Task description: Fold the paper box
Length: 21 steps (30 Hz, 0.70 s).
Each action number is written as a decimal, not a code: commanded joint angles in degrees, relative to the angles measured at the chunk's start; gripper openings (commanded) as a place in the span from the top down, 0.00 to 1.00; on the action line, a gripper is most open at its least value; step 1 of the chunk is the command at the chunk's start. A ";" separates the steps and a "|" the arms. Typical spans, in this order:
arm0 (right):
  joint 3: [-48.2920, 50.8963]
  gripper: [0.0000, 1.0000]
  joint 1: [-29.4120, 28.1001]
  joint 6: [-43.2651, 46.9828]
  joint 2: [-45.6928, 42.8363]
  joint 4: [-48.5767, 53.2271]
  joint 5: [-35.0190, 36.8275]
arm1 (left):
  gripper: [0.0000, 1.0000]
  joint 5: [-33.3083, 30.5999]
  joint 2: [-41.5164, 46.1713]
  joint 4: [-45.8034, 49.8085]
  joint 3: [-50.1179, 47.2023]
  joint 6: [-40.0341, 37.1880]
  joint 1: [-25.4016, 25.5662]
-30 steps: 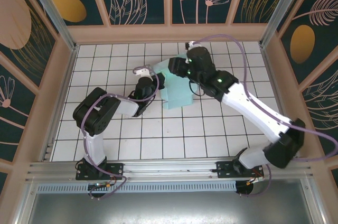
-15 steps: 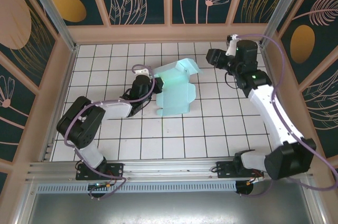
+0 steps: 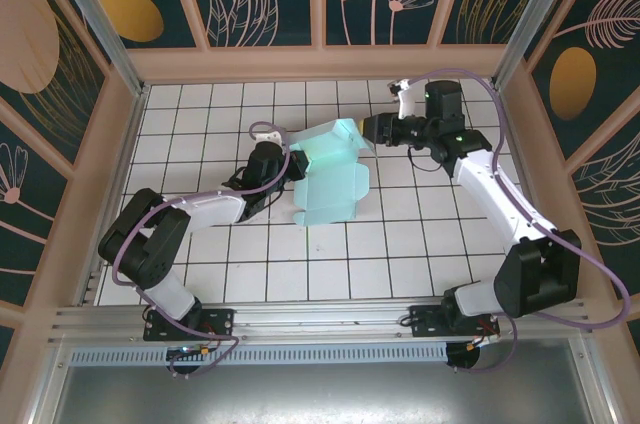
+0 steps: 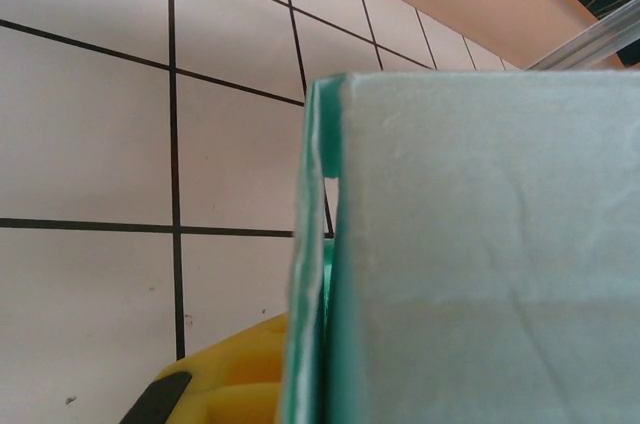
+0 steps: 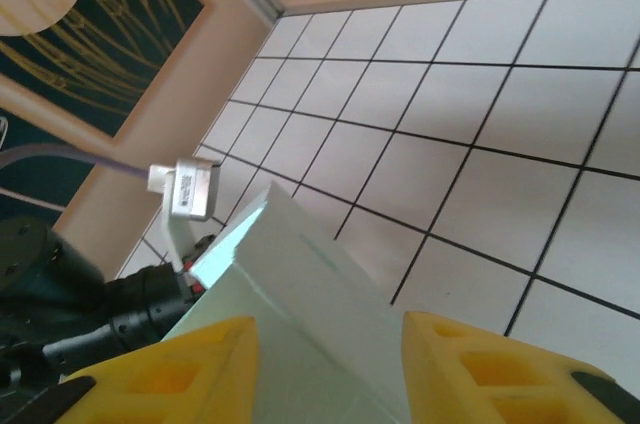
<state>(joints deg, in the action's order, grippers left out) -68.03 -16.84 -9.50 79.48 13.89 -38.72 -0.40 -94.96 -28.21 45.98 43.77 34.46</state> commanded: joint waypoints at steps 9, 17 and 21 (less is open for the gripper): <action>1.14 0.59 -6.39 10.61 2.09 1.95 6.88 | 1.00 2.38 -1.04 2.32 4.21 2.02 -0.09; 0.59 0.60 -9.36 14.03 3.55 1.41 14.95 | 1.00 2.88 -0.58 1.97 3.77 1.59 -0.08; -0.75 0.61 -11.11 16.38 5.04 2.23 18.29 | 1.00 3.13 -0.75 2.01 3.90 1.67 -0.05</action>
<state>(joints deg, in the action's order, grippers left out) -67.46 -26.65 3.77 82.98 15.00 -25.04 0.97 -95.64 -24.60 48.53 45.08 34.39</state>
